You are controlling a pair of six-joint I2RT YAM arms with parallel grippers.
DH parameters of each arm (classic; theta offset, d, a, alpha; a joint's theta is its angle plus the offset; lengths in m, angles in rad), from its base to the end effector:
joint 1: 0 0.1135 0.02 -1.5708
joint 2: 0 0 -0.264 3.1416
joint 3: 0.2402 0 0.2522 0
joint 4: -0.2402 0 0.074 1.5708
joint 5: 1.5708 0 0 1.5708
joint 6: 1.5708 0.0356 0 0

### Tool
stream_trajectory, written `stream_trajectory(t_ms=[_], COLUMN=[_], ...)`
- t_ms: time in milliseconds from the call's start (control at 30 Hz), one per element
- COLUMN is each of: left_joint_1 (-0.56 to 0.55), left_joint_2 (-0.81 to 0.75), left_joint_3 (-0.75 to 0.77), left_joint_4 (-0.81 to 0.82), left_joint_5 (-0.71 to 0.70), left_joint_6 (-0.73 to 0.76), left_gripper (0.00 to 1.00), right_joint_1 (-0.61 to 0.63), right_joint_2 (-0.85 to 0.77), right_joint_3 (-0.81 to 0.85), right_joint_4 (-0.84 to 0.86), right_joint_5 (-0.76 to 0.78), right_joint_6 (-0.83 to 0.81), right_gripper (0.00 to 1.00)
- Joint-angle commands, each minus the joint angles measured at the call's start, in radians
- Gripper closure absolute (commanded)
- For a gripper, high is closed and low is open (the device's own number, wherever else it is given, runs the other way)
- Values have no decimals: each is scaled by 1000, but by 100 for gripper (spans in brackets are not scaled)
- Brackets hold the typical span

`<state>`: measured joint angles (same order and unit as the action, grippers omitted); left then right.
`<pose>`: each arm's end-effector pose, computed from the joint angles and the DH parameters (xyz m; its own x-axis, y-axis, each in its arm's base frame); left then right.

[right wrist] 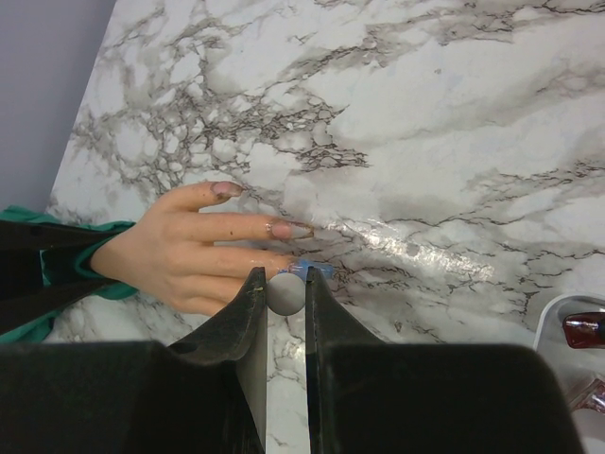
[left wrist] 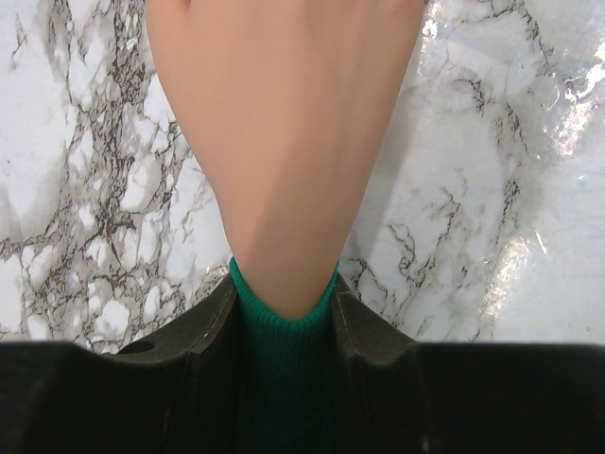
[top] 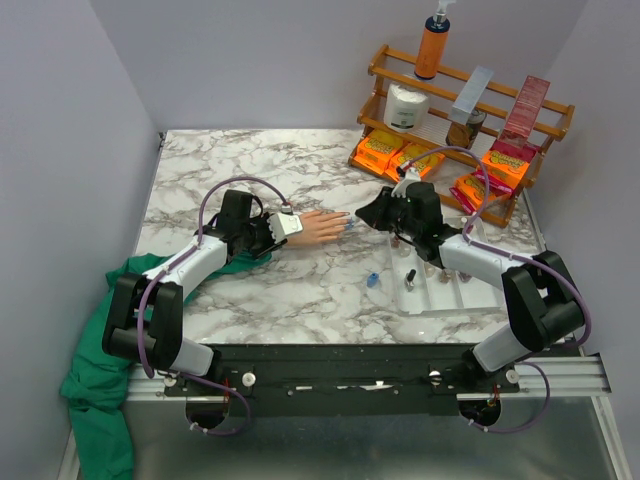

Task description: Paint the nails

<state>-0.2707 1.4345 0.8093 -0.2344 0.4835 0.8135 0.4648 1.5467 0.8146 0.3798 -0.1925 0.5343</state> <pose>0.2719 -0.0926 0.2004 -0.1169 0.7002 -0.7043 0.8940 0.3831 0.2324 0.2993 0.1577 0.2207 -0.5712 0.2727 -0.7741 -0.3597 0.7646 0.5348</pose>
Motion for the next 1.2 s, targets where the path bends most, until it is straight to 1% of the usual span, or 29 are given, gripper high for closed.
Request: stream_trajectory(t_ms=[0, 667, 800, 933, 1100, 1167], left_joint_1=[-1, 1, 1, -1, 1, -1], left_joint_2=[-3, -5, -8, -6, 4, 6], left_joint_3=[24, 24, 27, 19, 27, 31], left_joint_4=[18, 15, 17, 30, 30, 29], left_joint_5=[55, 55, 55, 53, 58, 59], left_joint_6=[-25, -25, -30, -37, -42, -42], left_gripper=[100, 100, 100, 100, 100, 100], right_joint_1=[-2, -29, -40, -41, -35, -26], right_joint_2=[-5, -43, -71, -114, -122, -100], right_joint_3=[-9, -48, -60, -58, -88, -80], right_joint_4=[-13, -33, -41, -47, 62, 77], right_joint_5=[27, 57, 65, 56, -24, -41], right_joint_6=[-10, -28, -36, -82, -83, -79], right_gripper=[99, 99, 99, 99, 99, 99])
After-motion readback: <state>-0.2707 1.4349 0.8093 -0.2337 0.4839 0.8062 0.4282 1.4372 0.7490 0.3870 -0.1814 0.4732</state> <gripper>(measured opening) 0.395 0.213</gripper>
